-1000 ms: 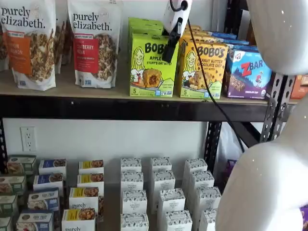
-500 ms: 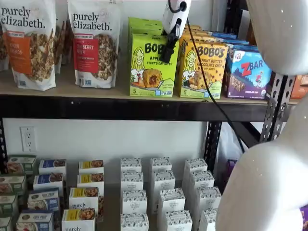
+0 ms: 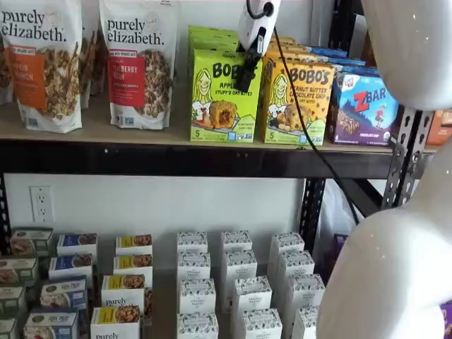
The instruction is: Pick the green box on the top shelf, the fourth from the left
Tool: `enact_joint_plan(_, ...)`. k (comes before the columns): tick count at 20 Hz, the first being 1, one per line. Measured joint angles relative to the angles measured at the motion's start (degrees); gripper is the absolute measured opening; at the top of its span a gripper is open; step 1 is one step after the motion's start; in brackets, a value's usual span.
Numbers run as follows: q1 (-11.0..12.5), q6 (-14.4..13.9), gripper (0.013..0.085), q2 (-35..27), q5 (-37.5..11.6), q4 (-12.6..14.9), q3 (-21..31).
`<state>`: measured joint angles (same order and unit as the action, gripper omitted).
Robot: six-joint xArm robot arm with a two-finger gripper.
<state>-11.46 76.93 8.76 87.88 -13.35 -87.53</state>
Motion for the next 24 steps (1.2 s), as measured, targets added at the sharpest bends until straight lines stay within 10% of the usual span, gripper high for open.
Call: enact_joint_plan(24,0.3,0.2,0.0250,0.0,0.6,0.1,-0.2)
